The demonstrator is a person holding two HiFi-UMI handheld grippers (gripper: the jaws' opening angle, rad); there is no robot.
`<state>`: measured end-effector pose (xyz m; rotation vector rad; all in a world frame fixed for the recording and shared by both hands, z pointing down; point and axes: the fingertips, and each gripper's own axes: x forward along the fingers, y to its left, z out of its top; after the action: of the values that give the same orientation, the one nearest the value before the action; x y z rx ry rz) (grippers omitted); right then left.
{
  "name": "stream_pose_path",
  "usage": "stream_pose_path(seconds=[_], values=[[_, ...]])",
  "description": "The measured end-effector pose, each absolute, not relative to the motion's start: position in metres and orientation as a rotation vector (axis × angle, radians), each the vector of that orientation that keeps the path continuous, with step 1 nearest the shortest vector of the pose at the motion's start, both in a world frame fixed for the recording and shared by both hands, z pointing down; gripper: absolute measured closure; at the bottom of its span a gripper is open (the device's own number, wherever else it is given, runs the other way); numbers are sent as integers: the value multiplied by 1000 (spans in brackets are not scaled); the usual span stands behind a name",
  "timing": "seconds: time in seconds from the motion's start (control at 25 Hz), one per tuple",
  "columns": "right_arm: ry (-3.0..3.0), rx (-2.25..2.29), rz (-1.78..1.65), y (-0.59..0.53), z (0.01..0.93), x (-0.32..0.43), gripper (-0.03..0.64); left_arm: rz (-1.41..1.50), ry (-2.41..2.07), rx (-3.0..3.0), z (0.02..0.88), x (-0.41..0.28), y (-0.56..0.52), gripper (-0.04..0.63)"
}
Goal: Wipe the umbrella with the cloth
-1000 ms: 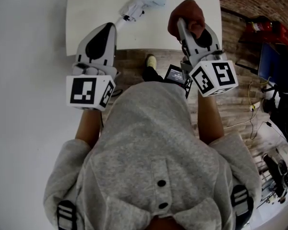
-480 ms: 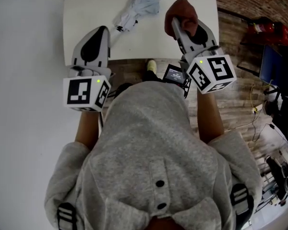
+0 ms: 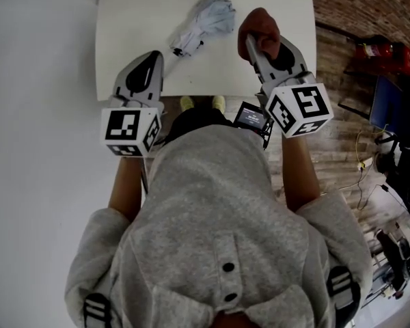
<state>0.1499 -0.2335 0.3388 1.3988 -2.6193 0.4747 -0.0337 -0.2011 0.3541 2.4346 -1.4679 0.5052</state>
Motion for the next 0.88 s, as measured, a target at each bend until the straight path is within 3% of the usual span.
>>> stream_pose_path(seconds=[0.68,0.76,0.88], values=[[-2396,1443,397,-267,386,120,517,796,-1153,2264,517,-80,-206,574],[-2368,1441,397,-268,393,118,517,821,-1107,2256,527,-78,-201,548],[-2331,1440,380,-275,405,115,517,866,-1038,2241,545,-77,-196,450]])
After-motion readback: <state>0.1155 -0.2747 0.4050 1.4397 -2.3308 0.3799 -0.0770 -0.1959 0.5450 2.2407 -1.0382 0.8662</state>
